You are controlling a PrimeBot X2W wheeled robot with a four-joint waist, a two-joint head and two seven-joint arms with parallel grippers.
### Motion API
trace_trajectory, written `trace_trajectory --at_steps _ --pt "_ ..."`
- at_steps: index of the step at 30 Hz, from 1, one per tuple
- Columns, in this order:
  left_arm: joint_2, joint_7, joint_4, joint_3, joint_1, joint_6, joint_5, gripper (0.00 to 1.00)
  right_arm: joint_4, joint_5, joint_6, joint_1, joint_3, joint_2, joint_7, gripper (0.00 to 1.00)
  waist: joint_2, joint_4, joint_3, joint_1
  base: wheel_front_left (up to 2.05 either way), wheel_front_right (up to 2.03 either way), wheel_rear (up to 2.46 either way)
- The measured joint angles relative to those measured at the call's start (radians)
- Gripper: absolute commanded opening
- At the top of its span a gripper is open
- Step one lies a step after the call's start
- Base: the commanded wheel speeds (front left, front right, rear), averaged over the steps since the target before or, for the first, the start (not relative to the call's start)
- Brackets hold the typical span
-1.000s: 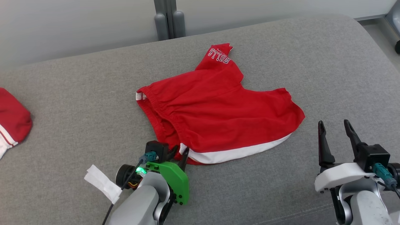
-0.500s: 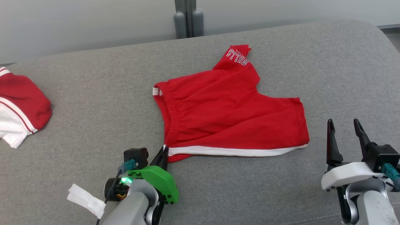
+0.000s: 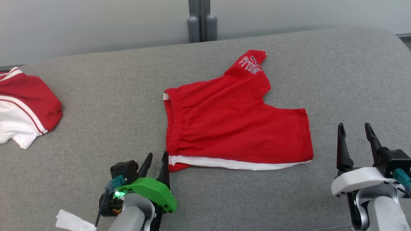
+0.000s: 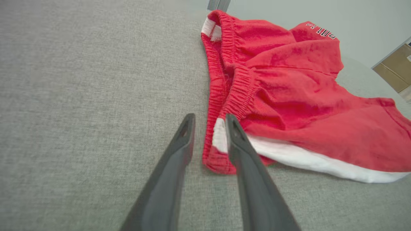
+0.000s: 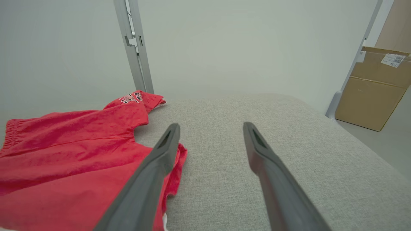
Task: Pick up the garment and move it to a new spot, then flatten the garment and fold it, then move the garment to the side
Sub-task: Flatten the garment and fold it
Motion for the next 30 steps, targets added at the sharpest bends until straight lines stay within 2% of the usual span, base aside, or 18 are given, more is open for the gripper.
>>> trace_trajectory --at_steps 10,17,30 --pt "-0.001 -0.002 -0.266 0.167 0.109 -0.016 0.157 1.0 -0.006 -0.01 0.0 0.002 0.031 0.0 -0.007 1.0 0.0 0.016 -0.06 0.0 0.0 0.0 0.0" --pt "-0.002 -0.002 -0.356 0.229 0.195 -0.018 0.211 1.0 -0.019 -0.012 0.0 0.017 0.08 0.0 -0.009 1.0 0.0 0.032 -0.115 0.0 0.0 0.0 0.0" --pt "-0.003 -0.002 -0.428 0.22 0.279 0.018 0.223 1.0 -0.004 0.038 0.0 0.046 0.149 0.0 -0.009 1.0 0.0 0.063 -0.147 0.0 0.0 0.0 0.0"
